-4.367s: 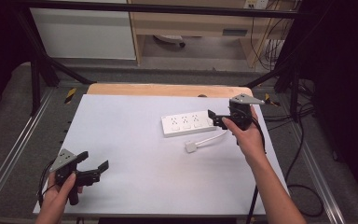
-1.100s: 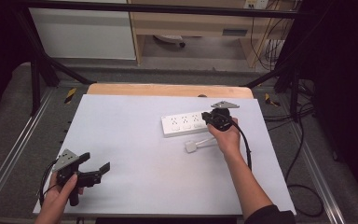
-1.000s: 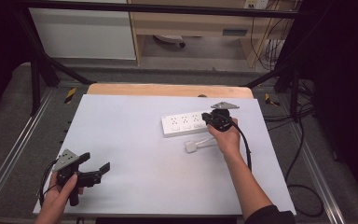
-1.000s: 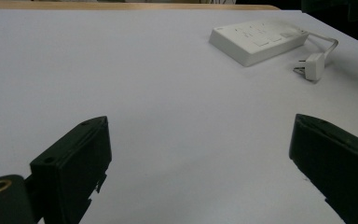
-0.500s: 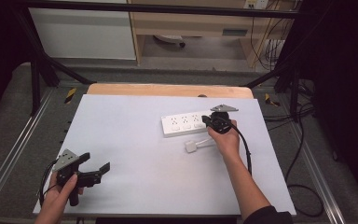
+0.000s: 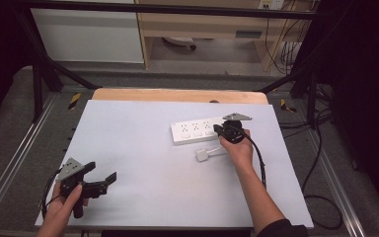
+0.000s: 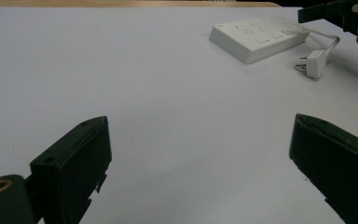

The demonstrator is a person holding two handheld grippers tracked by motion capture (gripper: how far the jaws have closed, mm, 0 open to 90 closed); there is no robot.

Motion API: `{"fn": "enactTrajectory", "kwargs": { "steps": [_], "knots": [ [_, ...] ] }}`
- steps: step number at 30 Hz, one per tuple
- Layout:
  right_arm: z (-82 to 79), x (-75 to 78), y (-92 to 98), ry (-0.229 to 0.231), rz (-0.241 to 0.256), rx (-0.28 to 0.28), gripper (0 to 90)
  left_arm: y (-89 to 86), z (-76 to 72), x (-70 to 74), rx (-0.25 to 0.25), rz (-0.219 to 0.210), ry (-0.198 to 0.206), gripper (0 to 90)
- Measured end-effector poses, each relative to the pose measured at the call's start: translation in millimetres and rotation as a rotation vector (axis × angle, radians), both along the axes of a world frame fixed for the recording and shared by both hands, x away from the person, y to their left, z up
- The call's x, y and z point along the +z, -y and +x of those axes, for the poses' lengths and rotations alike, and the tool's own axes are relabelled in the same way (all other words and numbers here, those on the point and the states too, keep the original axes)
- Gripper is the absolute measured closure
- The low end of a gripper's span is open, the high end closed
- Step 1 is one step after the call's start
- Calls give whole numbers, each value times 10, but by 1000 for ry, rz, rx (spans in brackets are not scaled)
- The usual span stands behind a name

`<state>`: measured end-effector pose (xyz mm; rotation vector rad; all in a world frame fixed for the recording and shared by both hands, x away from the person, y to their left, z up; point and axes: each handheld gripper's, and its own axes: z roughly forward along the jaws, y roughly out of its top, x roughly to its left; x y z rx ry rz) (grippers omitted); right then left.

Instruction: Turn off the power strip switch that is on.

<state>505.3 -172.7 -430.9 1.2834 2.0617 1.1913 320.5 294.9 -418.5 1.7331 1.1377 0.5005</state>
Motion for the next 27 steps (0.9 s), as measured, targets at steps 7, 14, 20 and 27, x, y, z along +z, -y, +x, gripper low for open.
{"fn": "enactTrajectory", "kwargs": {
  "steps": [7,14,20,27],
  "knots": [
    [-13,-56,3,-9,2,-3,900,0,-1,-1,0,2,-1,54],
    [-12,-73,-52,-4,-1,10,900,1,0,-2,-2,4,-2,54],
    [-4,-88,-136,-2,-1,20,900,1,0,-1,-3,3,-2,55],
    [6,-115,-200,-2,1,23,900,-1,-2,0,-4,4,-1,55]
  ]
}}
